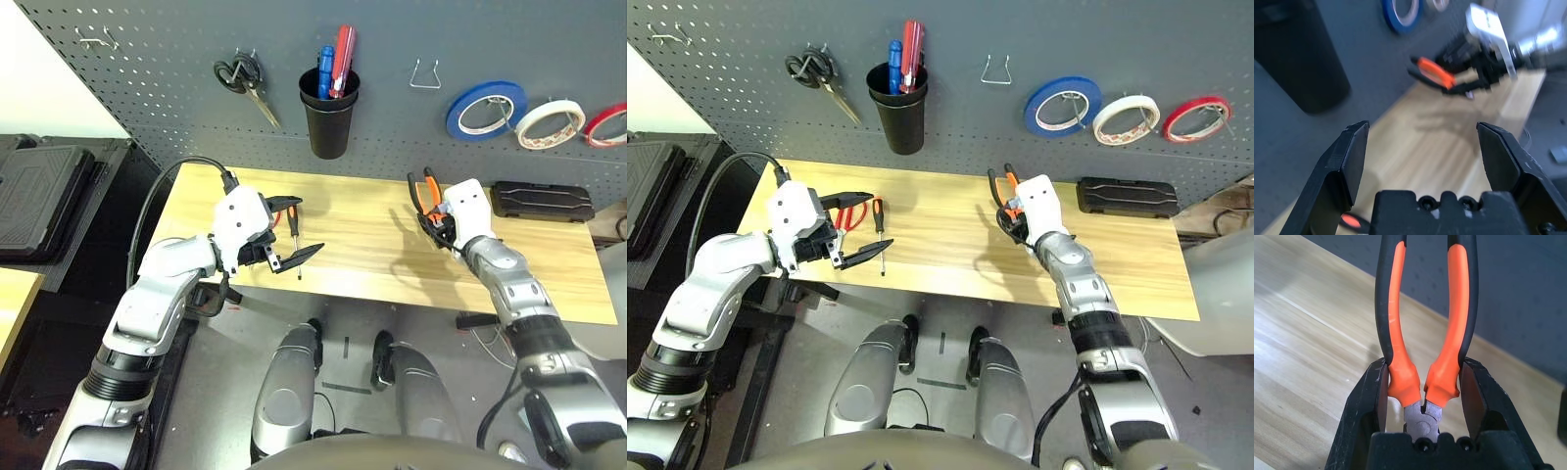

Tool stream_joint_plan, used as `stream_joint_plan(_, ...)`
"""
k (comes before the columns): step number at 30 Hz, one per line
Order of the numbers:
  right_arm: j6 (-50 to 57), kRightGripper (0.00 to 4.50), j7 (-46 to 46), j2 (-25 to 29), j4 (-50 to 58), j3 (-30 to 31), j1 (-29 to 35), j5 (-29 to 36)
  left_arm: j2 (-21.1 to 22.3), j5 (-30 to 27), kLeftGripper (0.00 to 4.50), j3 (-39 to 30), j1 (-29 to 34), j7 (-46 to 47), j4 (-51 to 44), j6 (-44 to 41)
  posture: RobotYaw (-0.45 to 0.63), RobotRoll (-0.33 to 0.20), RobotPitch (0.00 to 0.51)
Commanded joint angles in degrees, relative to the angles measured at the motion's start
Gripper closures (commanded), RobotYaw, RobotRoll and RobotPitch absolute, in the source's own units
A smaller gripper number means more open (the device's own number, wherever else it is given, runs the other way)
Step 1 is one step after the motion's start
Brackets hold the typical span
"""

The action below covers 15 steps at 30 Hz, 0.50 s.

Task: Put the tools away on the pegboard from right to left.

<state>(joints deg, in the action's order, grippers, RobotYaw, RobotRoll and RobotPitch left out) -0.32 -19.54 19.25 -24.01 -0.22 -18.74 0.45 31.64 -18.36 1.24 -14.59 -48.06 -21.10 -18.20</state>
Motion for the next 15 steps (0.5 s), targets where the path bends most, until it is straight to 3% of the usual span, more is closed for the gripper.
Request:
stream_joint_plan(1, -9.10, 2.25, -2.52, 0.67, 0.40, -0.23, 1.60, 0.65, -0.64, -3.50, 0.00, -1.33, -0.48, 1.01, -2.63, -1.90, 0.36, 0.000, 0.180)
stream_joint_plan(9, -26.33, 2.25, -9.77, -0.03, -1.27, -2.07, 0.55, 6.50, -1.07, -6.10, 0.00, -2.56, -2.99, 2.98, -2.79, -2.46, 0.35, 0.000, 0.160)
stream_joint_plan(15, -28.10, 2.25, -13.82, -0.29, 1.52, -2.69, 0.36, 11.92, -1.53, -7.80, 0.00, -3.27, -4.16, 3.79, -2.80, -2.80, 0.33, 0.000, 0.155)
